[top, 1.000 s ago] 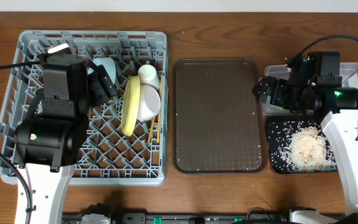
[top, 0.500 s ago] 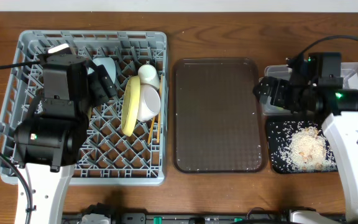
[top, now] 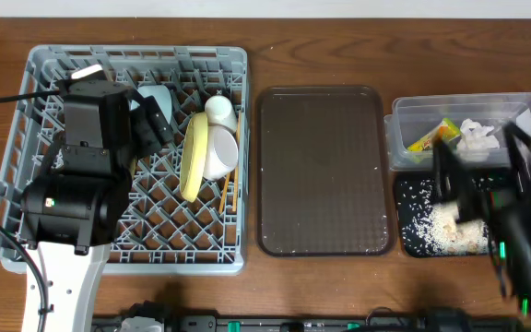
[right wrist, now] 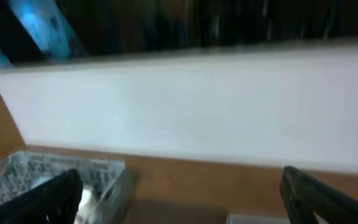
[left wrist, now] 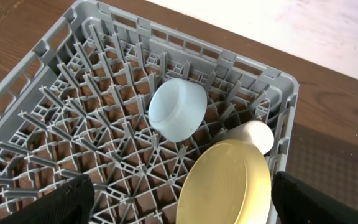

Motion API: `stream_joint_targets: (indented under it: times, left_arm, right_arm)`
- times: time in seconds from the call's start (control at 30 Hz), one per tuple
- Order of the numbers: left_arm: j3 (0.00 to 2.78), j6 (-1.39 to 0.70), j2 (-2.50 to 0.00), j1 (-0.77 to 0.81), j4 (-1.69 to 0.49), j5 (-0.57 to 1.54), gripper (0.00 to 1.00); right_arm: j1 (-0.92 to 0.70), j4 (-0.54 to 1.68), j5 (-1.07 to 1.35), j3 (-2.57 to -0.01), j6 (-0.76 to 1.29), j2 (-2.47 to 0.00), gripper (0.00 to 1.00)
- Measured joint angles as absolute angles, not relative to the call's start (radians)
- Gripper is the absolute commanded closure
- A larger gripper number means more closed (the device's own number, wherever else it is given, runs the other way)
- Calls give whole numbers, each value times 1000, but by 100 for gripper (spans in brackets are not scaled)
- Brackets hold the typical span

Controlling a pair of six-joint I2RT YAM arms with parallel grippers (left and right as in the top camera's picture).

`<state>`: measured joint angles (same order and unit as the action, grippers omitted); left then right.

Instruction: Sort waste into correct bins and load items into the dishwasher rack

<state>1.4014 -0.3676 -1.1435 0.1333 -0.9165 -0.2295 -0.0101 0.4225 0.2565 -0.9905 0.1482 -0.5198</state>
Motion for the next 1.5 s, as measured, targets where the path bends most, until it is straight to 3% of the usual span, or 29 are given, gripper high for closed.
stream_joint_targets:
  times: [0.23,0.53,0.9,1.23,1.5]
  left_arm:
    - [1401,-368,-1143,133,-916,-226,7]
    - [1401,-369,-1143,133,-917,-223,8]
    - [1401,-370,-1143,133,-916,-223,7]
    - [1401,-370,-1143,133,-916,-223,7]
    - [1401,-370,-1144,133,-916,-223,7]
  right_arm:
    - [-99,149,149,-604,123,-125,1]
    - [-119,-176,92,-216,120,-22,1]
    - [-118,-175,84,-18,116,-16,1]
    - [-114,64,72,-7,32,-14,1]
    - [-69,69,30,-7,-3,-13,1]
